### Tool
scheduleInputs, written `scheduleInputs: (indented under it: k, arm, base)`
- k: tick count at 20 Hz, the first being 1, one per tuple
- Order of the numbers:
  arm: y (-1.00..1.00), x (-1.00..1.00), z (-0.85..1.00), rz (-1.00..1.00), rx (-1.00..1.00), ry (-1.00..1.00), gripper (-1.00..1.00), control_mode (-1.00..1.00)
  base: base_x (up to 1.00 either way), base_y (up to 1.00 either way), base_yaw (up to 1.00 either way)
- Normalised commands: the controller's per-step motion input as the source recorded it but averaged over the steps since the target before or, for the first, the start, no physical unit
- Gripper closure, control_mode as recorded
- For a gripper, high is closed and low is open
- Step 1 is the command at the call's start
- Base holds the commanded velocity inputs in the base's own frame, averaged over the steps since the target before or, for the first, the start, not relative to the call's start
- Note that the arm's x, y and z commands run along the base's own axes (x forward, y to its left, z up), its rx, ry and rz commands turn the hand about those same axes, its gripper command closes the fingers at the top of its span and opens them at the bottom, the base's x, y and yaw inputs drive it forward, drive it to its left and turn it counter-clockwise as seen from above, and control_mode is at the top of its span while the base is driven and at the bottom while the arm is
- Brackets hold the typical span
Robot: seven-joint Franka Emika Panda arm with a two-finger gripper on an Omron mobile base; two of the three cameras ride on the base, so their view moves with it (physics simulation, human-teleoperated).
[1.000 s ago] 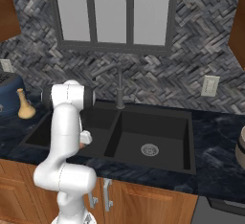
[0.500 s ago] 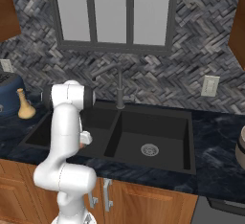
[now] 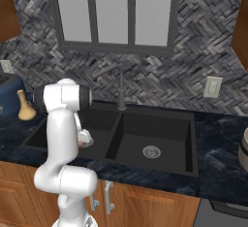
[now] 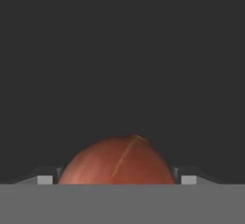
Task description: Turn on the sink faucet. Then move the onion from the counter to the sink. Turn off the sink. Move the vegetable from the sink to the pot next to the stove. Finally move the pot to the rear left burner.
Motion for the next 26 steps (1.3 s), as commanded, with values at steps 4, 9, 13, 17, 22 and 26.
scheduleInputs:
  k: [4,9,13,17,22,26]
  arm:
    - [-0.01,-0.23,1.0,-0.06,0.0,-0.15,1.0,-1.0]
    - [0.0,-0.18,1.0,-0.03,0.0,-0.12,1.0,-1.0]
    - [0.0,-0.16,1.0,-0.03,0.0,-0.06,1.0,-1.0]
    - [0.0,-0.13,1.0,-0.04,0.0,-0.02,1.0,-1.0]
    - [0.0,-0.19,1.0,-0.01,0.0,-0.01,1.0,-1.0]
    - [0.0,-0.34,0.95,0.0,0.0,-0.01,1.0,-1.0]
  base:
    - [0.0,0.0,0.0]
    - [0.0,0.0,0.0]
    - [0.0,0.0,0.0]
    - [0.0,0.0,0.0]
    - [0.0,0.0,0.0]
    - [0.0,0.0,0.0]
